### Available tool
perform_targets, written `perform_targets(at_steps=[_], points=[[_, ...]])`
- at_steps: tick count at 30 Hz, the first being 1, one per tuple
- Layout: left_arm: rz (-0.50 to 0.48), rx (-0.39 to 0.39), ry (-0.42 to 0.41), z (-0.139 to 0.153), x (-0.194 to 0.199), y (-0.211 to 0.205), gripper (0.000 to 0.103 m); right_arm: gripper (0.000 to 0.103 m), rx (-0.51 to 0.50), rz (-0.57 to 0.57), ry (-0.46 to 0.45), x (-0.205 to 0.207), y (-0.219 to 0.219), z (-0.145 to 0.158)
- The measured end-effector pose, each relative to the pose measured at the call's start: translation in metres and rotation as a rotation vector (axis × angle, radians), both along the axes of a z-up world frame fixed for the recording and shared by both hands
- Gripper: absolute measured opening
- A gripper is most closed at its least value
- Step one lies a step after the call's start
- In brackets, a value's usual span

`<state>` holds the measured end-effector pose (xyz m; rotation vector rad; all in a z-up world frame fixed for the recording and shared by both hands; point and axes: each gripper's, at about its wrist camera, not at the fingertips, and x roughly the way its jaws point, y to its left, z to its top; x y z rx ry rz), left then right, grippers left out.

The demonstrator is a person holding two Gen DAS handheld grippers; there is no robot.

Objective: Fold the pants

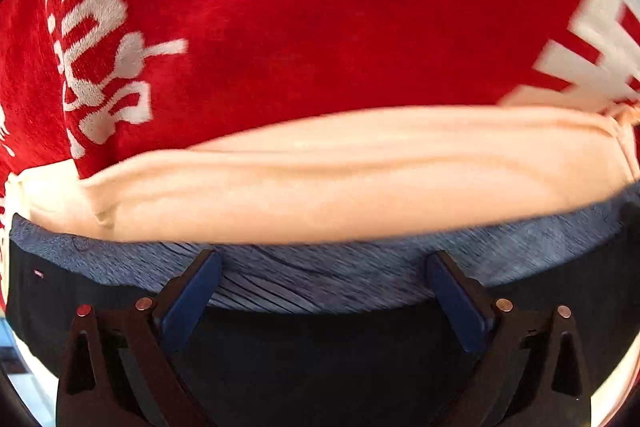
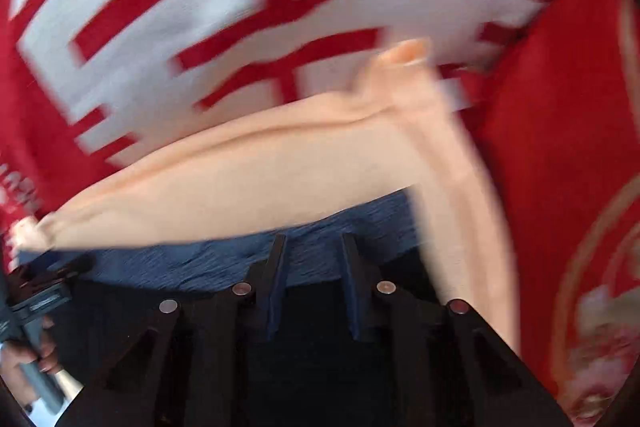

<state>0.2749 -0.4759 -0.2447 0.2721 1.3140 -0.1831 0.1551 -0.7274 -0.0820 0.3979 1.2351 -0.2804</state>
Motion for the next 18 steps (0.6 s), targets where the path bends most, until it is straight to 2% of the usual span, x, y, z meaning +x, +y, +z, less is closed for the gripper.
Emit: perform_targets(at_steps=[3,6,9,13,18], points=[[0.053,0.035,0.012,0.001,0.016,0.026,0.103,0.032,0.144,-0.120,-0.014,-0.009,-0.017,0.007],[0.060,0.061,-0.006,0.017,0.015,0.054,0.103,0.043,0.217,-0.119,-0.042,-0.025,-0.004,0.020],[0.052,0.081,-0.018,0.032,0.001,0.087,0.103,0.043,0.343,-0.110,-0.062,-0.045,0.024,0.026],[0.065,0.094,-0.014,0.042,-0.019,0.132,0.103,0.045,0.536,-0.072,-0.062,-0.067,0.088,0.026],[0.075,0.111,-0.016,0.038,-0.019,0.197,0.103,0.046,0.759,0.027,-0.025,-0.080,0.205,0.011]])
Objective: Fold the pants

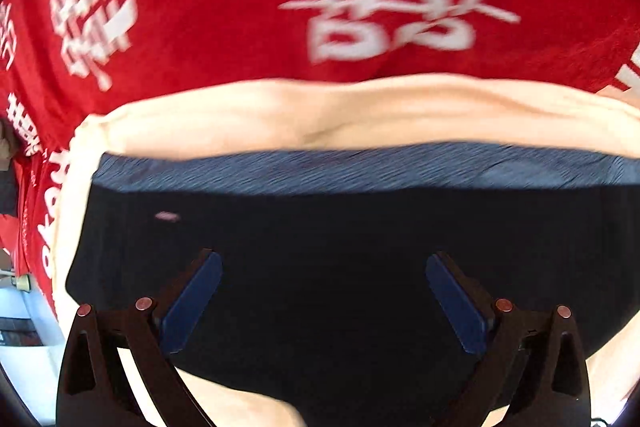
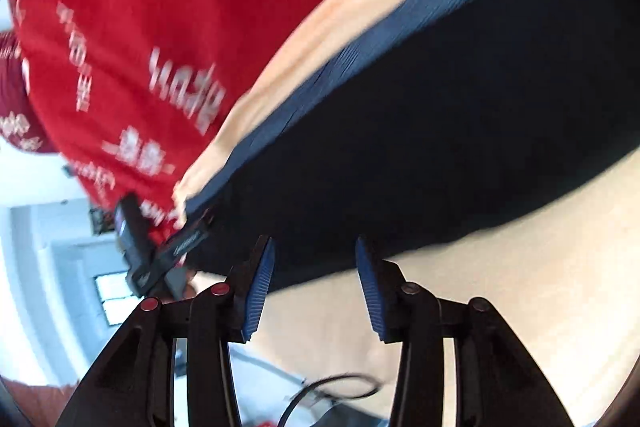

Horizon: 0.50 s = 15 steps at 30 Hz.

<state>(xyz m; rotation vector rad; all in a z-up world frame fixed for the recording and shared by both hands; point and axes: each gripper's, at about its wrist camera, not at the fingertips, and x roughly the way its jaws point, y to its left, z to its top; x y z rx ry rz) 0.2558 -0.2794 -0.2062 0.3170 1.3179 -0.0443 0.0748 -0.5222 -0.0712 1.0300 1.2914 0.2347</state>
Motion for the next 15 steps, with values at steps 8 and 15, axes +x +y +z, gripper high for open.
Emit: perform_targets(at_steps=[8,15], points=[[0.019,0.081,-0.039,-0.009,0.013,0.132,0.103,0.046,0.162,0.067,0.021,0.007,0.163,-0.043],[0.069,-0.136,0.016,-0.038,0.032,0.234,0.103,0.046,0.215,-0.034,0.024,0.017,0.187,-0.070]])
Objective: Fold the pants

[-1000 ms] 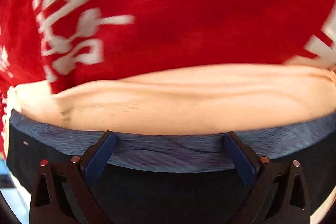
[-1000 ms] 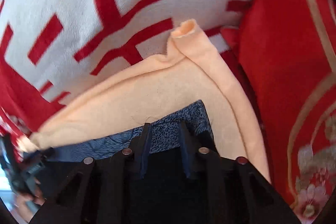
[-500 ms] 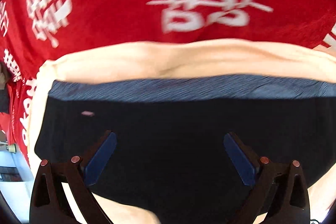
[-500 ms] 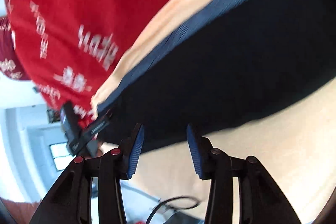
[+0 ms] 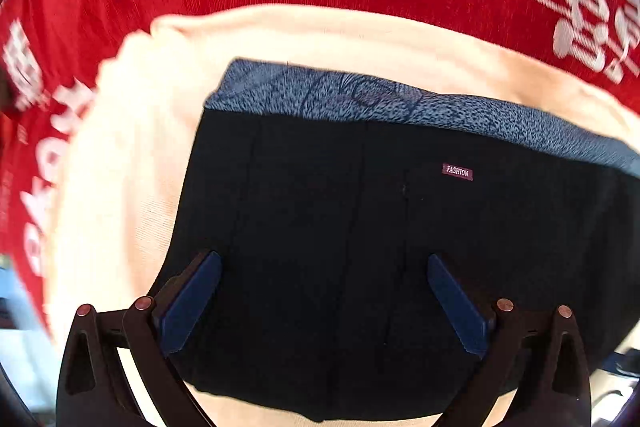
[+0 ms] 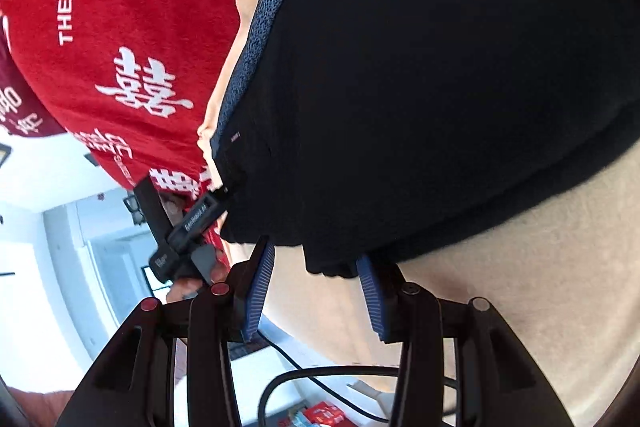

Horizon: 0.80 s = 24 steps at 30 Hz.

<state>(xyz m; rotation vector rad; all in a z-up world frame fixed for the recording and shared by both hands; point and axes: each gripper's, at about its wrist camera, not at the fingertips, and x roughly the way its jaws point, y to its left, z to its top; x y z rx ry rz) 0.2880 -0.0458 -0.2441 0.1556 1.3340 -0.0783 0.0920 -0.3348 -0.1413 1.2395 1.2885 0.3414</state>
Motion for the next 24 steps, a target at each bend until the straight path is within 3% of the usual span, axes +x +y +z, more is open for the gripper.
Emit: perform_targets(at_steps=[2,3,4,8,13,15,18,20,23,24], points=[[-0.045,-0.006,-0.018,-0.001,0.000,0.002,0.103,0.045,0.003,-0.019,0.014,0.006,-0.002,0.000],[-0.059,-0.009,-0.021,-0.002,0.001,0.005,0.103,0.023,-0.021,-0.018,0.019,0.010,-0.004,0.004],[-0.067,-0.015,-0.014,-0.002,0.002,0.008,0.103,0.009,-0.071,-0.007,0.015,0.015,-0.005,0.012],[-0.106,-0.032,0.008,0.007,-0.004,0.006,0.103,0.009,-0.193,0.028,-0.051,0.002,-0.001,0.047],[-0.142,-0.033,-0.013,0.004,-0.002,0.013,0.103,0.007,-0.249,0.023,0.052,-0.021,0.009,0.010],[-0.137,-0.023,-0.018,0.005,-0.005,0.011,0.103,0.008,-0.230,0.030,0.059,-0.023,0.006,0.013],[-0.114,0.017,0.003,0.012,-0.010,0.003,0.103,0.010,-0.301,0.100,0.079,-0.029,-0.004,0.031],[-0.114,0.049,0.018,0.021,-0.018,-0.007,0.103,0.013,-0.371,0.106,0.048,-0.034,-0.022,0.051],[-0.192,-0.007,-0.004,0.043,-0.039,-0.041,0.103,0.022,-0.505,0.103,-0.018,-0.020,-0.051,0.079],[-0.216,-0.026,-0.013,0.047,-0.045,-0.055,0.103,0.031,-0.551,0.103,-0.042,-0.010,-0.058,0.085]])
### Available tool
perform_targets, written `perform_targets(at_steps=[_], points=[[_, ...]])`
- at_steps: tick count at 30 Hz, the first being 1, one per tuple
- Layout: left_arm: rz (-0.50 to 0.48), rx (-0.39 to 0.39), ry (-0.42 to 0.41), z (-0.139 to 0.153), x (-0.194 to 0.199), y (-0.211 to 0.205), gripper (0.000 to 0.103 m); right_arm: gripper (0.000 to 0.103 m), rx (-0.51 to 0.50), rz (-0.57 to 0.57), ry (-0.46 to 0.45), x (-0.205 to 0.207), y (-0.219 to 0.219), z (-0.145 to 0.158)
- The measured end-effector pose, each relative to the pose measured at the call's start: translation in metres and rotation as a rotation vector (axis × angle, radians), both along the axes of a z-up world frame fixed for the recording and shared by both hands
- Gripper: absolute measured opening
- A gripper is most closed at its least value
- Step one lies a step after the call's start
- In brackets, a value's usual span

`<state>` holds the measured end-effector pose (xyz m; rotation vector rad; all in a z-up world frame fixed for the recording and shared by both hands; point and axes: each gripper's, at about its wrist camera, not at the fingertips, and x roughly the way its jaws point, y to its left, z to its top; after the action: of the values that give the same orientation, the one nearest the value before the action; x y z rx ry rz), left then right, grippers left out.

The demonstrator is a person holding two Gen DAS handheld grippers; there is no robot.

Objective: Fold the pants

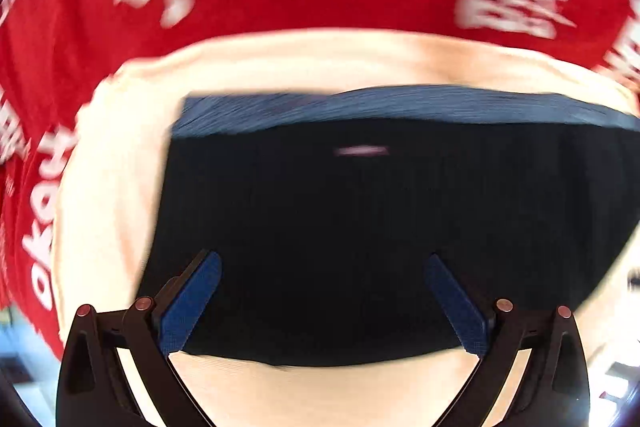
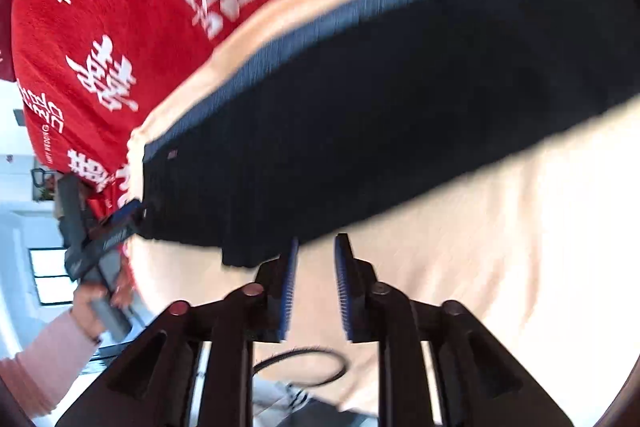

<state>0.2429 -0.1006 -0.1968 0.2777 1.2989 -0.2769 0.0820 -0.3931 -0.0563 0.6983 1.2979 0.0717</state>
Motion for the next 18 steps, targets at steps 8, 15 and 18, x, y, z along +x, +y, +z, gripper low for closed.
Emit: perform_targets(at_steps=[8,15,18], points=[[-0.053,-0.074,0.076,-0.040,-0.038,-0.121,0.103,0.035,-0.286,0.096,0.014,0.024,-0.023,-0.023],[-0.018,-0.084,0.065,-0.047,-0.067,-0.109,0.103,0.035,-0.294,0.097,0.004,0.005,-0.015,-0.022],[-0.030,-0.044,0.064,-0.046,-0.064,-0.114,0.103,0.036,-0.216,0.030,0.046,-0.004,-0.029,-0.024]])
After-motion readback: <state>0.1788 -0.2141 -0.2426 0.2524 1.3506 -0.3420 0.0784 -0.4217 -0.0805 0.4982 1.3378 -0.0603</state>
